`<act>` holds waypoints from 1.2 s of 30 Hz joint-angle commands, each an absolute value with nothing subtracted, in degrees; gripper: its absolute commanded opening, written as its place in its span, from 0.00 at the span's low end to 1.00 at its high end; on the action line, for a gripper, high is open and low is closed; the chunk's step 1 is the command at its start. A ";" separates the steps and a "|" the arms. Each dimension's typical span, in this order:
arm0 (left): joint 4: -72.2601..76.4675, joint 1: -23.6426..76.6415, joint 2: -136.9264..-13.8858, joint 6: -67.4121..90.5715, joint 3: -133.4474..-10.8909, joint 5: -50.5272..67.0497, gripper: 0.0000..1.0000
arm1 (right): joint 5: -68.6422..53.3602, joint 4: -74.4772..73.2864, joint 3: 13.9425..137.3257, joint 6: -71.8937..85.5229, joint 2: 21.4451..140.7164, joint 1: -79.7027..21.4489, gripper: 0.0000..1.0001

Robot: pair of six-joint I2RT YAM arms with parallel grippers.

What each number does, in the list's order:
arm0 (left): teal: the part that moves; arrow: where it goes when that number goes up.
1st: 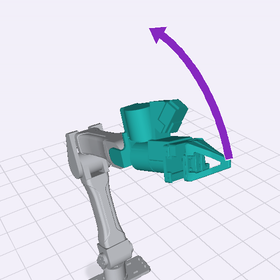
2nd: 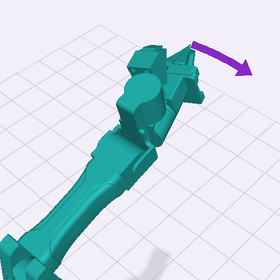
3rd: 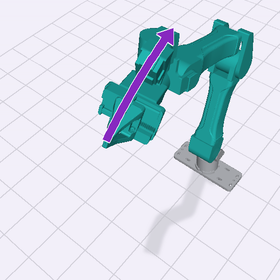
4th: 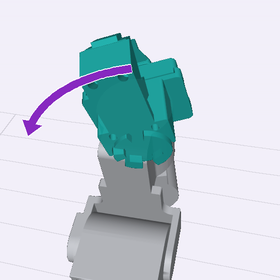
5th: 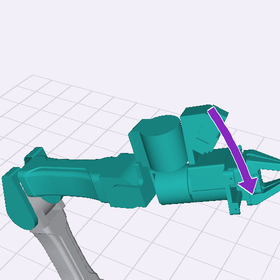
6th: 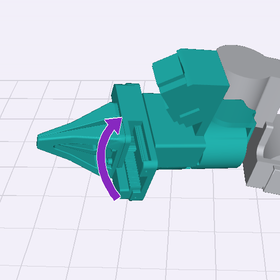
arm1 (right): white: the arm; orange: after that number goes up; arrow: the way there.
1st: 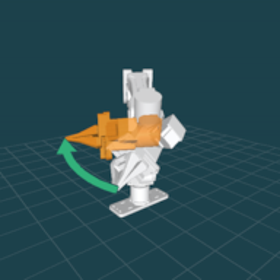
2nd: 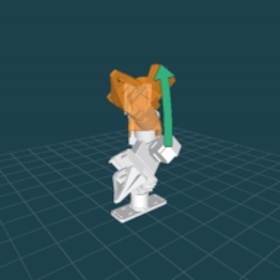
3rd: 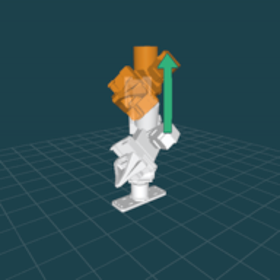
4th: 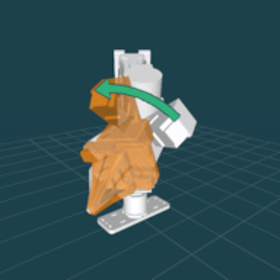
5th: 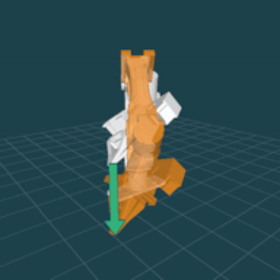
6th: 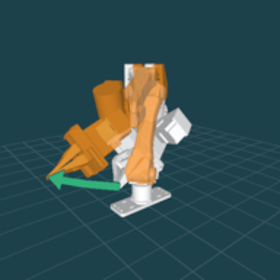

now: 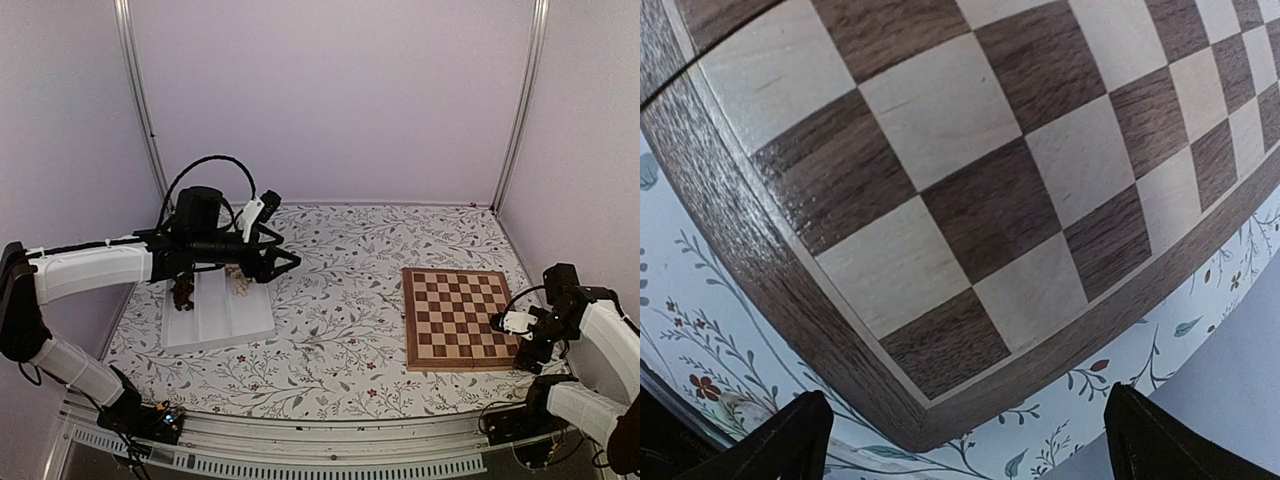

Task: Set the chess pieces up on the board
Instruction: Move the chessboard to the center of the board.

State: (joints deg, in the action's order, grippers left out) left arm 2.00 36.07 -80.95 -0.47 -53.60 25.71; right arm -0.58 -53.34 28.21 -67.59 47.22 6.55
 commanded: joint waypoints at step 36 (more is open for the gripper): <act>7.70 42.81 -107.47 11.21 -69.86 6.24 0.89 | 6.72 -17.46 79.16 -34.25 112.16 -2.89 0.96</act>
State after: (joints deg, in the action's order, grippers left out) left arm 6.74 40.51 -99.15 9.87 -62.94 11.68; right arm 3.40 -16.49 77.87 -39.75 111.85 -2.09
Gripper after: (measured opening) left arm 0.888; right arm 0.953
